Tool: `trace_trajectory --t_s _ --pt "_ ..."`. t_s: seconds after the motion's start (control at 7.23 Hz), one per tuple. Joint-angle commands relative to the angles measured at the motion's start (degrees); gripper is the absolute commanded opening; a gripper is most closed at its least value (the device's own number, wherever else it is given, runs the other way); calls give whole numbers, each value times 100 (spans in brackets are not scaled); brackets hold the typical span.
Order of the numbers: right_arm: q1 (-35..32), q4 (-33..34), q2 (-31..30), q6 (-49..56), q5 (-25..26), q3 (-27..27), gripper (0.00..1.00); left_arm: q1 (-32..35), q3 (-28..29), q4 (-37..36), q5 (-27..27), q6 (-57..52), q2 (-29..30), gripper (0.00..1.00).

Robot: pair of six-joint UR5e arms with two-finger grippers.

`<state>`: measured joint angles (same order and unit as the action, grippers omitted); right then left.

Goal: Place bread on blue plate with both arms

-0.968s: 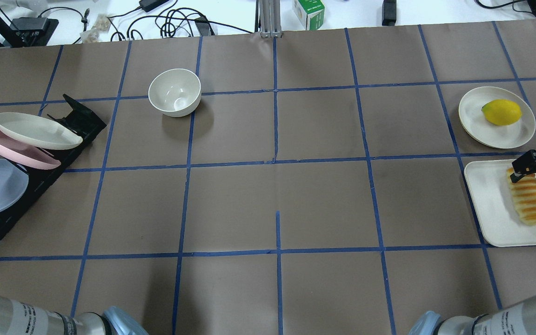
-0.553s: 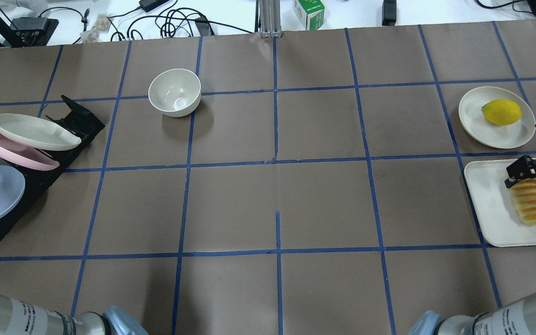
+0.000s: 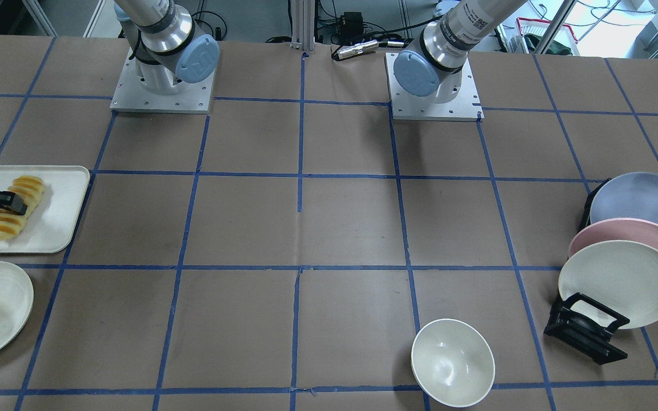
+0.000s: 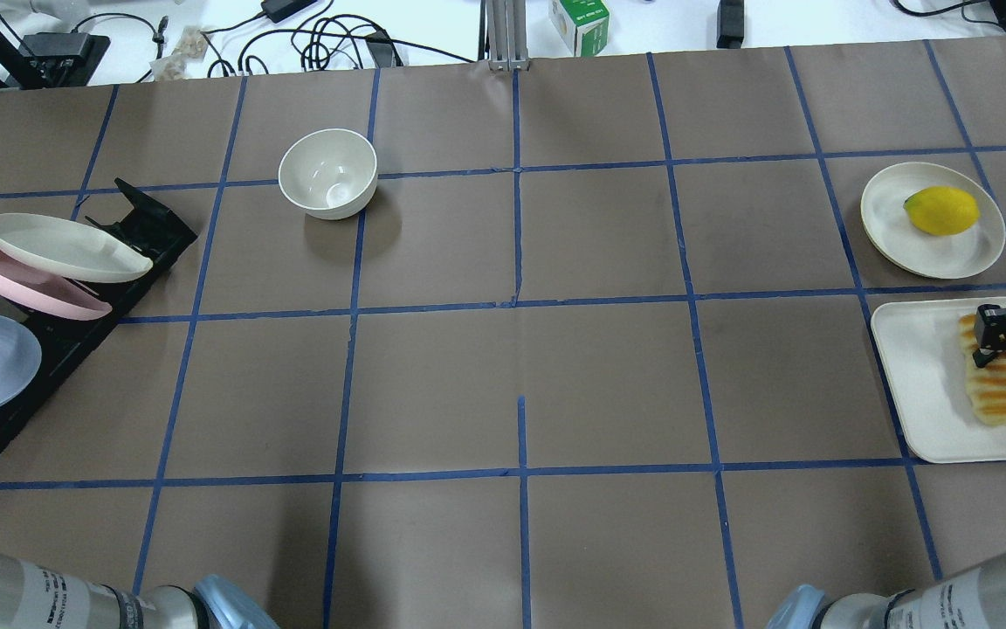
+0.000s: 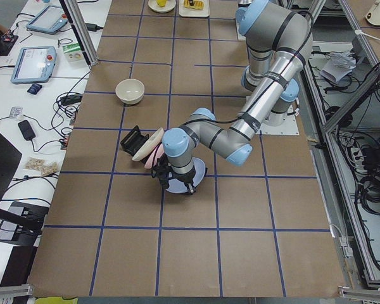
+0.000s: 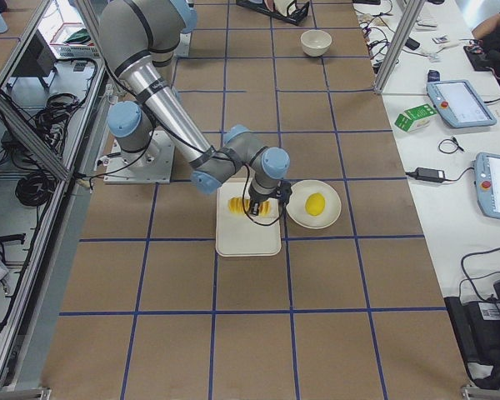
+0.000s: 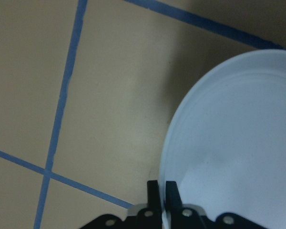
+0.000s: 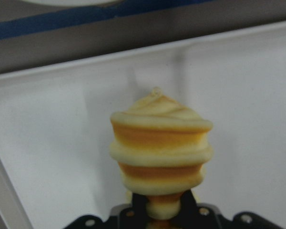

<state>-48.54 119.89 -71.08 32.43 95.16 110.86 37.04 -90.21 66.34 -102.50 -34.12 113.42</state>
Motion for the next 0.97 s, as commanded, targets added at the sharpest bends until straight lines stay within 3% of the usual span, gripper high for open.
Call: trace_trajectory --t_s 0.0,0.41,0.83 --pt "-85 -105 -351 -8 20 -12 0 23 48 160 -113 -69 -65 0" --pt "-620 -1244 -853 -630 20 -501 0 66 56 449 -551 -130 -276 0" --pt "-1322 -2860 -907 -1499 20 -1704 0 443 39 1737 -395 9 -1161 0"
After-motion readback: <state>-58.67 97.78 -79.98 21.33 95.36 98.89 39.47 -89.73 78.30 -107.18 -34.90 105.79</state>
